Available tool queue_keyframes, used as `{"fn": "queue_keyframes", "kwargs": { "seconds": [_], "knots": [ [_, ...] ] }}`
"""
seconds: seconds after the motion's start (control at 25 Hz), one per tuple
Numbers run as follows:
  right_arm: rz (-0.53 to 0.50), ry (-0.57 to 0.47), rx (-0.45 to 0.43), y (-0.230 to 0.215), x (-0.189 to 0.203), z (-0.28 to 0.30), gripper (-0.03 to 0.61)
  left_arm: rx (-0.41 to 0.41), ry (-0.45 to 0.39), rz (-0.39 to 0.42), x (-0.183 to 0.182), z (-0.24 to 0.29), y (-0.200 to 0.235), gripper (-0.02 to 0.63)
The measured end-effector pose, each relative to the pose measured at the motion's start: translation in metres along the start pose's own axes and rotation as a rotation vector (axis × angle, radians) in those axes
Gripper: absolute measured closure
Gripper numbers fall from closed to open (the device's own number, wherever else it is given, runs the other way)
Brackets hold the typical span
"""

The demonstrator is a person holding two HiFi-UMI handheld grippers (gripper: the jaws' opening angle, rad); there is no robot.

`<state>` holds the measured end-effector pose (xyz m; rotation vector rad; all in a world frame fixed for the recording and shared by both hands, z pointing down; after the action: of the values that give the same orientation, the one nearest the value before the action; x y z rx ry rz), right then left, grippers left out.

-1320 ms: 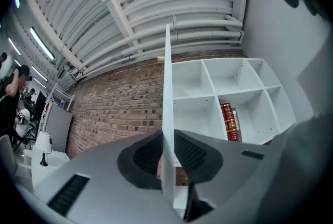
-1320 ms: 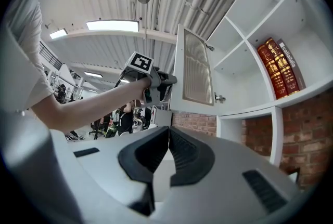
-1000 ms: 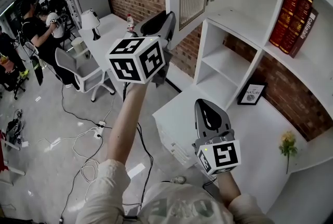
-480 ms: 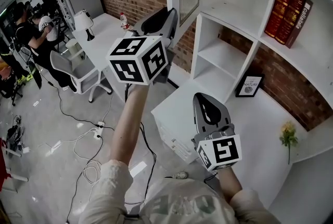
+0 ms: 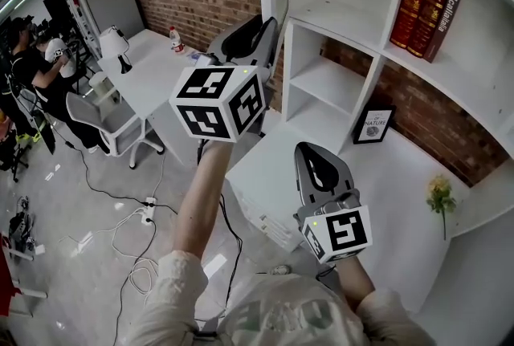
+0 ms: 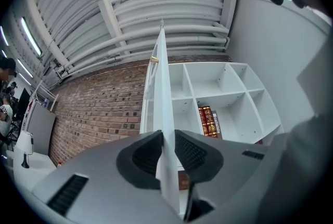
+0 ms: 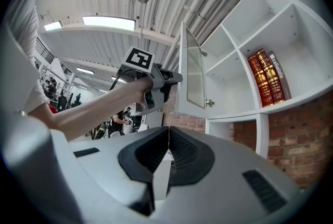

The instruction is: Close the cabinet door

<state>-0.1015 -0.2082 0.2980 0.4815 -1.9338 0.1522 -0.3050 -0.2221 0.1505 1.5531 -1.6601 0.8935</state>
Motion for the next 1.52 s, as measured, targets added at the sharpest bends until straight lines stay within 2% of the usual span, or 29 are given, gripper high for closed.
{"fn": "queue_keyframes", "kwargs": {
  "seconds": [0.48, 0.68, 0.92, 1.04, 1.24, 1.52],
  "knots": [
    [-0.04, 0.009, 0.078, -0.021, -0.004, -0.016, 0.562, 0.089, 0.01, 0.001, 0.017, 0.031, -0.043, 0.514],
    [-0.076, 0.019, 0.149, -0.034, -0.009, -0.032, 0.562, 0.131, 0.009, 0.004, 0.027, 0.047, -0.066, 0.508],
    [-0.13, 0.033, 0.247, -0.054, -0.015, -0.052, 0.561, 0.217, 0.053, -0.037, 0.046, 0.085, -0.094, 0.522],
    [-0.152, 0.045, 0.3, -0.066, -0.018, -0.065, 0.561, 0.218, 0.057, -0.012, 0.057, 0.103, -0.107, 0.522],
    [-0.175, 0.066, 0.375, -0.087, -0.02, -0.081, 0.561, 0.222, 0.053, -0.016, 0.068, 0.122, -0.118, 0.523],
    [-0.192, 0.096, 0.408, -0.098, -0.016, -0.088, 0.562, 0.226, 0.053, 0.001, 0.079, 0.143, -0.128, 0.526]
  ]
}}
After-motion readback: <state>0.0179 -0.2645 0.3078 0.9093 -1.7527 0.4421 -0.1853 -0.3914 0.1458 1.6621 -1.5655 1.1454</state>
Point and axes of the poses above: the fingertips, and each gripper's own axes: z forward along the fingers, y to its left, x out of its underside, the point moved 9 cm from there along -z, backward along the fingers, and after that the axes turned 13 degrees about -y, right-handed, at the moved point
